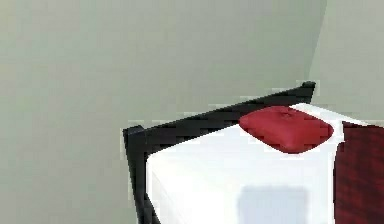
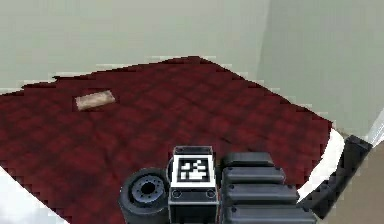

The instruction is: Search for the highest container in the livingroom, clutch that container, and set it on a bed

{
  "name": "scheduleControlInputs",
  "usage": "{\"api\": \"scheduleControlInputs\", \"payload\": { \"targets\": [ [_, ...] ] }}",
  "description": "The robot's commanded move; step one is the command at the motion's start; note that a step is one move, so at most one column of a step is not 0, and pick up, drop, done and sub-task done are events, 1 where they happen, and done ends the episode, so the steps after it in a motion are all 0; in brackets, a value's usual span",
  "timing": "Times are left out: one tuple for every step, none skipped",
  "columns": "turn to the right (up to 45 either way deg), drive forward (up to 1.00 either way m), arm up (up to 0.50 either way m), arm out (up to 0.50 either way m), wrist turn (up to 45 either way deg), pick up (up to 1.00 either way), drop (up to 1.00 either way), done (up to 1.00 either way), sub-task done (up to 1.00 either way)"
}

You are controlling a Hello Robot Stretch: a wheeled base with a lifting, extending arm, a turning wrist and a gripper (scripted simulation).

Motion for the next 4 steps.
{"api": "scheduleControlInputs", "payload": {
  "targets": [
    [45.0, 0.0, 0.0, 0.0, 0.0, 0.0, 0.0, 0.0, 0.0],
    [45.0, 0.0, 0.0, 0.0, 0.0, 0.0, 0.0, 0.0, 0.0],
    [30.0, 0.0, 0.0, 0.0, 0.0, 0.0, 0.0, 0.0, 0.0],
    [-45.0, 0.0, 0.0, 0.0, 0.0, 0.0, 0.0, 0.0, 0.0]
  ]
}}
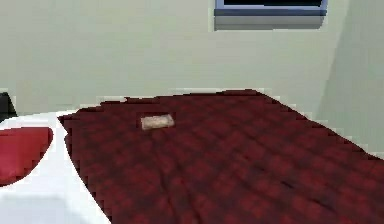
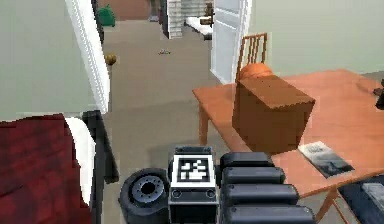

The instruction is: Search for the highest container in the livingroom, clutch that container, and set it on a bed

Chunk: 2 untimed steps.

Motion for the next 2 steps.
{"api": "scheduleControlInputs", "payload": {
  "targets": [
    [-45.0, 0.0, 0.0, 0.0, 0.0, 0.0, 0.0, 0.0, 0.0],
    [-18.0, 0.0, 0.0, 0.0, 0.0, 0.0, 0.0, 0.0, 0.0]
  ]
}}
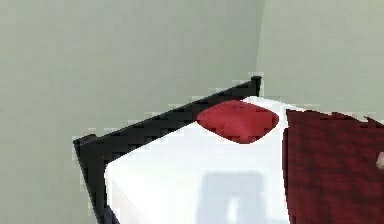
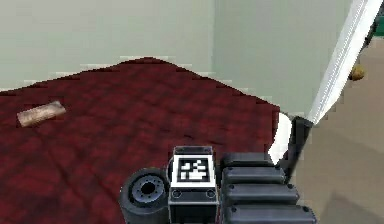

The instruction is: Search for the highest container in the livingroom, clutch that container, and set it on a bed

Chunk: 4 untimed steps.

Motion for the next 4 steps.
{"api": "scheduleControlInputs", "payload": {
  "targets": [
    [45.0, 0.0, 0.0, 0.0, 0.0, 0.0, 0.0, 0.0, 0.0],
    [45.0, 0.0, 0.0, 0.0, 0.0, 0.0, 0.0, 0.0, 0.0],
    [18.0, 0.0, 0.0, 0.0, 0.0, 0.0, 0.0, 0.0, 0.0],
    [-45.0, 0.0, 0.0, 0.0, 0.0, 0.0, 0.0, 0.0, 0.0]
  ]
}}
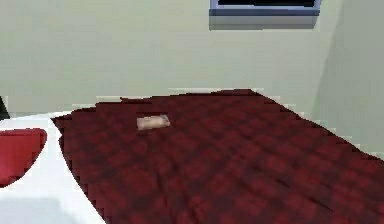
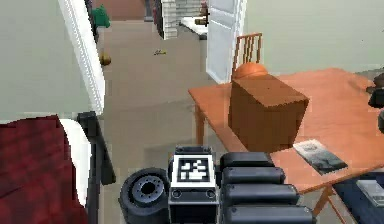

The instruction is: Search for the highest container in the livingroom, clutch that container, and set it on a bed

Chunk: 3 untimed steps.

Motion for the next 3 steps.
{"api": "scheduleControlInputs", "payload": {
  "targets": [
    [-45.0, 0.0, 0.0, 0.0, 0.0, 0.0, 0.0, 0.0, 0.0],
    [-21.0, 0.0, 0.0, 0.0, 0.0, 0.0, 0.0, 0.0, 0.0],
    [45.0, 0.0, 0.0, 0.0, 0.0, 0.0, 0.0, 0.0, 0.0]
  ]
}}
